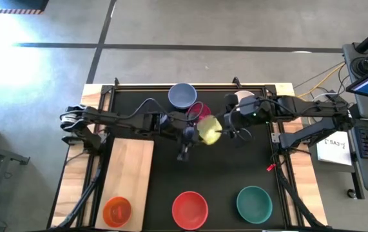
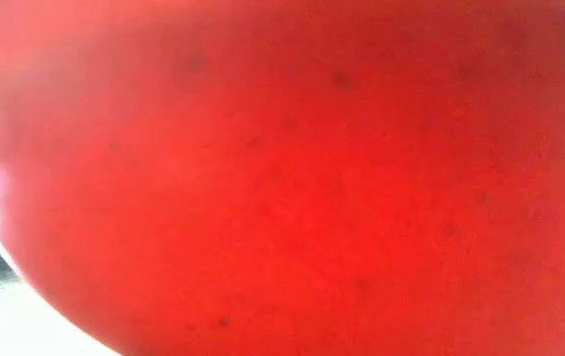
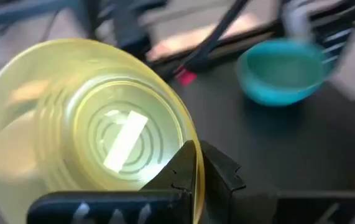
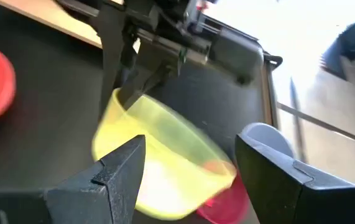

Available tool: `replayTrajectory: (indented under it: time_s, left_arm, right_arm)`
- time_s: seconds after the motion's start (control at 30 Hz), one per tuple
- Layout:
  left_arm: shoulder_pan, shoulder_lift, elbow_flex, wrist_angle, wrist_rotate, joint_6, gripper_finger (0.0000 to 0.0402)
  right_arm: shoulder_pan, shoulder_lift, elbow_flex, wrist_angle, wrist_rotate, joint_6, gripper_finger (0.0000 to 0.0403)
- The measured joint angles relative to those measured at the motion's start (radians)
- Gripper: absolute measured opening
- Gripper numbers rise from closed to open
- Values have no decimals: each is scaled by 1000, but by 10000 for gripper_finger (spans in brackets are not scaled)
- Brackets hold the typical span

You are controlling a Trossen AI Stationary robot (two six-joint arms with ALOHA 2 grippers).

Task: Place and stack bowls onto a shelf
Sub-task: Stack the yellow bowl on the light orange bowl on the shelf

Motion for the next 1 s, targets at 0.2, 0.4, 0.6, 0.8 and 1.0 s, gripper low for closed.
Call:
replayTrajectory:
  time_s: [0.2, 0.4, 0.6, 0.8, 1.0]
  left_arm:
    - [-1, 1, 185, -346, -181, -69, 0]
    - [-7, 1, 380, -758, -205, -393, 0]
    - [-87, 1, 455, -1034, -209, -796, 0]
    - [-271, 1, 472, -1176, -208, -1121, 0]
    - [-451, 1, 461, -1198, -198, -1439, 0]
  right_arm:
    - [1, -7, 0, -5, 190, 39, 235]
    - [-5, -6, -2, -52, 388, 100, 235]
    - [-12, -5, -28, -57, 392, 141, 235]
    - [-12, -5, -73, -57, 391, 143, 235]
    - [-12, -5, -129, -50, 391, 187, 235]
